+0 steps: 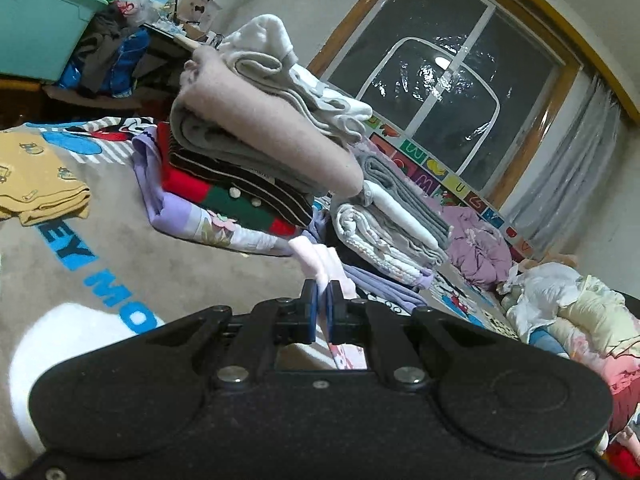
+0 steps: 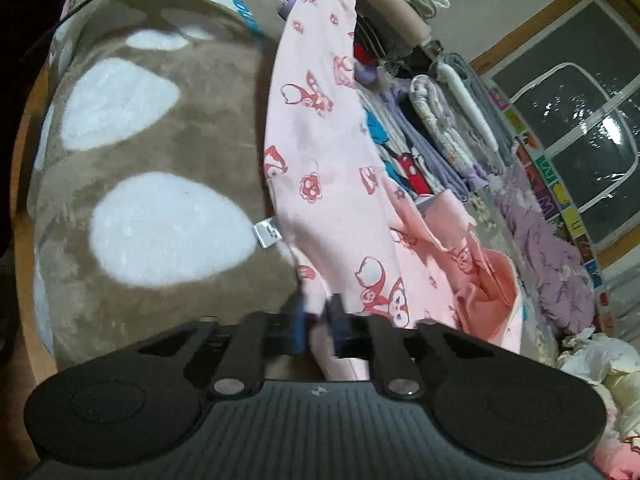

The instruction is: Fold clothes

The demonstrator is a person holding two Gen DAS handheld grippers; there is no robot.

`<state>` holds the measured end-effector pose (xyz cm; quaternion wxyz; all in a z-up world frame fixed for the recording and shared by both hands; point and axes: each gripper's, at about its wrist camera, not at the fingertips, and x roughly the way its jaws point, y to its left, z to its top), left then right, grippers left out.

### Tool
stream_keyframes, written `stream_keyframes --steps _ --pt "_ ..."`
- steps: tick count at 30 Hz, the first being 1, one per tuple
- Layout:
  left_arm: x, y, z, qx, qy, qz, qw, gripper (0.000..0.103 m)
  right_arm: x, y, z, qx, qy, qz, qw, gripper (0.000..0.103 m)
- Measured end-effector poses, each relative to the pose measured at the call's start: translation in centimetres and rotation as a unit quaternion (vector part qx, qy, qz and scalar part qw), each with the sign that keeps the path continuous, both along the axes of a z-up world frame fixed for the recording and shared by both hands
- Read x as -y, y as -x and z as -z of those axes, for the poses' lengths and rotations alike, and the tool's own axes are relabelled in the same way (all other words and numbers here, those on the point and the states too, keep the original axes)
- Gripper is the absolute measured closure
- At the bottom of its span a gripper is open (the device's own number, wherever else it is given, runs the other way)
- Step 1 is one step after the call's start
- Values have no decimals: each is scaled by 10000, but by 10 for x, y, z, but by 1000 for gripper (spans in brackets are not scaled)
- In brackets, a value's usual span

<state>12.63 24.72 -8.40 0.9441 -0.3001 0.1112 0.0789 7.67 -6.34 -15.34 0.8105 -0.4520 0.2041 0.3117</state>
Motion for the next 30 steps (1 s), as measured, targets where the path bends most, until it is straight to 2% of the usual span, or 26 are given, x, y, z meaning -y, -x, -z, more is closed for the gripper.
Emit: stream_keyframes --steps 5,8,15,20,24,26,28,29,30 --pt "-2 9 -4 59 27 14 10000 101 16 15 -26 -367 -432 -98 9983 95" --pt "-6 6 2 -104 35 -66 9999 100 25 23 -33 -508 -579 -91 9970 95" --pt "-12 -1 22 -645 42 -228 9976 100 20 23 -10 -734 -384 -83 9965 94" --pt "-17 -3 35 -1019 24 -399 9940 100 21 32 -2 -617 -422 -142 9971 92" --pt "-14 -7 40 -1236 -296 -456 9908 98 24 37 -1 -605 -497 -91 9969 92" --pt "-13 -13 43 -1408 -617 -616 9862 97 25 39 0 -613 -584 -29 9964 92" --pt "-17 -16 48 -1697 -856 -1002 9766 97 26 41 0 -647 -673 33 9956 92" --pt "-21 -16 50 -1858 -931 -1250 9702 97 27 42 0 -656 -707 56 9953 92" --pt "-27 -13 51 -1895 -773 -1385 9690 97 28 42 -1 -668 -737 77 9950 92"
